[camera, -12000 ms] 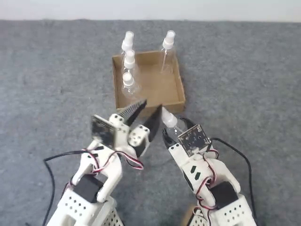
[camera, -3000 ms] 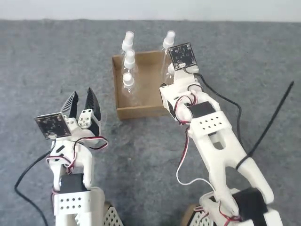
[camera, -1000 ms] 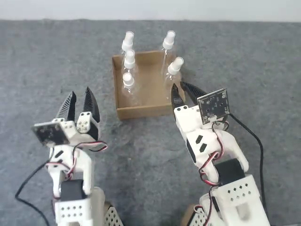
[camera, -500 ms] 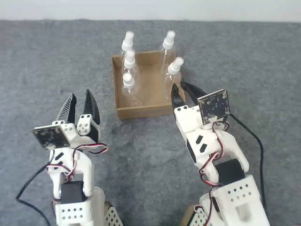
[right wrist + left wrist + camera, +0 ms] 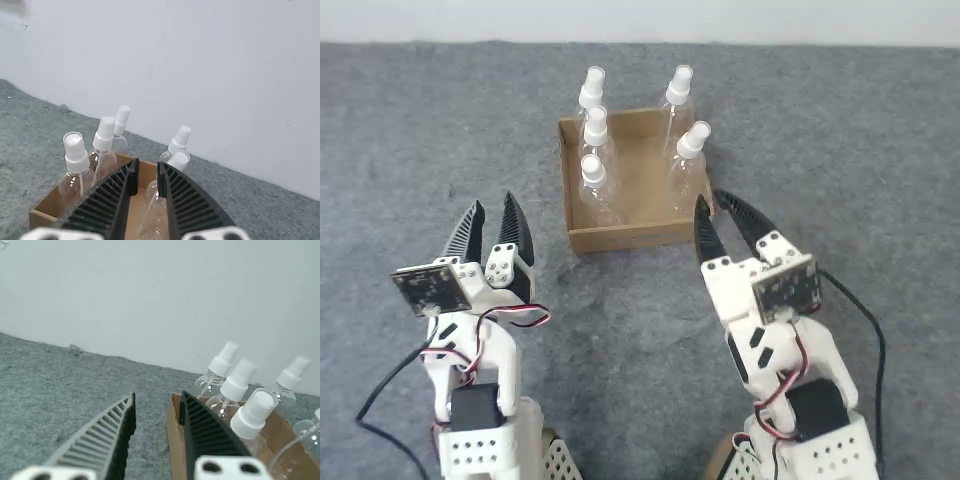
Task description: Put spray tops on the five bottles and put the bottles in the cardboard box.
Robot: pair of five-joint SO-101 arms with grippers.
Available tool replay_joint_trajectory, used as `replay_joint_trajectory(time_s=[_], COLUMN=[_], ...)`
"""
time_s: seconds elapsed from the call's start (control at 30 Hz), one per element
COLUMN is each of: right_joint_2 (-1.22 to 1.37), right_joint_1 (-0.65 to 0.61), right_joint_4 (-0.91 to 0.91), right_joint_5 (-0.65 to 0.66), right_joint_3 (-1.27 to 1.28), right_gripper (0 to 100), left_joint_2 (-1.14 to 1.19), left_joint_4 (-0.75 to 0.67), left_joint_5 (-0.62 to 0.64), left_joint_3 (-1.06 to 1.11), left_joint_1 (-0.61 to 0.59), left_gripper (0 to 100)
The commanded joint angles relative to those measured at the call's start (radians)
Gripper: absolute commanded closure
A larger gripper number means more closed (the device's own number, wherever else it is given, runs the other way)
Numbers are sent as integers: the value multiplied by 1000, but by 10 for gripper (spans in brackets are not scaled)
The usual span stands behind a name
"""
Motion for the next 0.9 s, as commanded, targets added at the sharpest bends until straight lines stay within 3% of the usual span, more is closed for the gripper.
replay_joint_trajectory(time_s=[0.0, 0.67, 0.87], right_joint_2=[-177, -237, -237], right_joint_1=[39, 409, 455], right_joint_4=[4, 5, 188], right_joint_5=[21, 20, 20], right_joint_3=[55, 359, 361], right_gripper=[989, 989, 989], left_joint_2=[-25, -25, -25], left_joint_4=[-25, -23, -17], left_joint_5=[9, 5, 3], left_joint_3=[-15, -4, 13], left_joint_1=[3, 3, 23], left_gripper=[863, 863, 863])
